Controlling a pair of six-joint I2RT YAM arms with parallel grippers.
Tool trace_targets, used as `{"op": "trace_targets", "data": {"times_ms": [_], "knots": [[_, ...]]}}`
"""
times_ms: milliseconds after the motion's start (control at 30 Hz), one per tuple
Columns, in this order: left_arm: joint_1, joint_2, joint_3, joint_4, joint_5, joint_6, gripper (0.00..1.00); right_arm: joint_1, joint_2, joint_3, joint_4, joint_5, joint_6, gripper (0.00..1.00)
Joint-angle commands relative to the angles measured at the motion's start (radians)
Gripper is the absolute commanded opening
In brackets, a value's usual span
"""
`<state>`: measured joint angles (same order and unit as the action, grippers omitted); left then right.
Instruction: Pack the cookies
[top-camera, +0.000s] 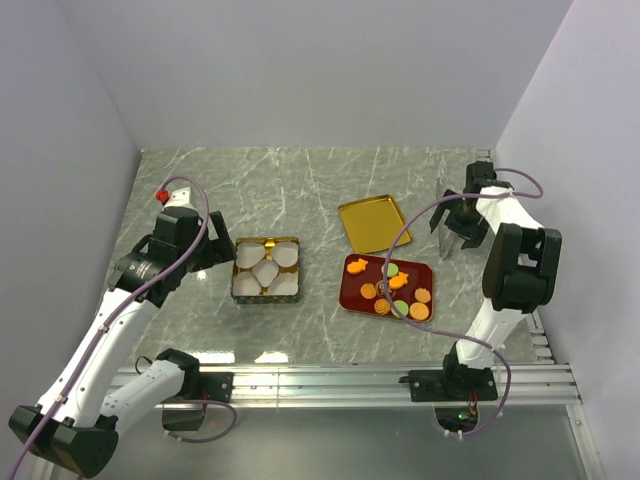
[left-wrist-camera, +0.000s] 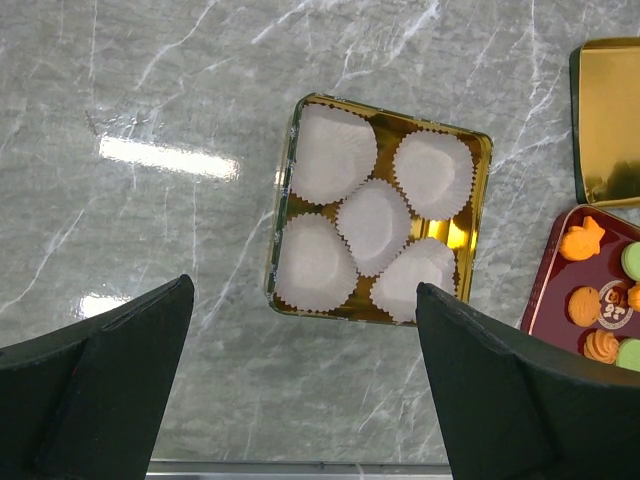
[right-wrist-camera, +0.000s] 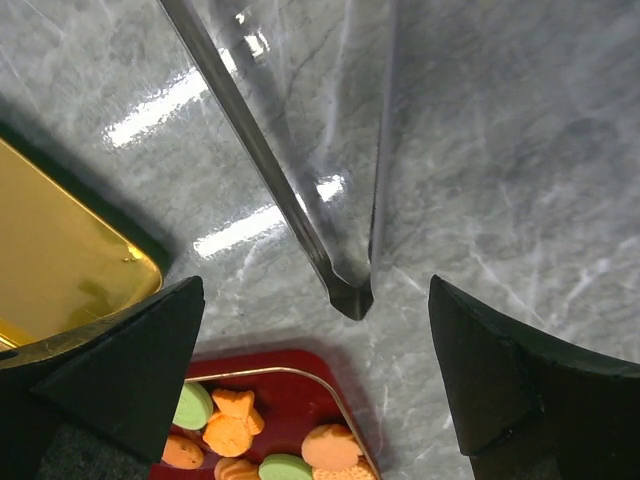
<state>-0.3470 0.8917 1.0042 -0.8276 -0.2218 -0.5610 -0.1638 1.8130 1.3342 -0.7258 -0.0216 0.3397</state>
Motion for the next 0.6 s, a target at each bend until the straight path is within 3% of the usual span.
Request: {"op": "trace_targets", "data": {"times_ms": [0, 567], "knots": [[-0.004, -0.011, 0.010, 0.028, 0.009, 0.016, 0.99, 0.001, 0.028, 0.005, 0.014, -0.031, -0.013, 1.00], [-0.006, 0.001, -0.001, 0.016, -0.007, -0.020, 0.99, -0.005, 0.296, 0.302, -0.095, 0.081, -0.090, 0.96]]}}
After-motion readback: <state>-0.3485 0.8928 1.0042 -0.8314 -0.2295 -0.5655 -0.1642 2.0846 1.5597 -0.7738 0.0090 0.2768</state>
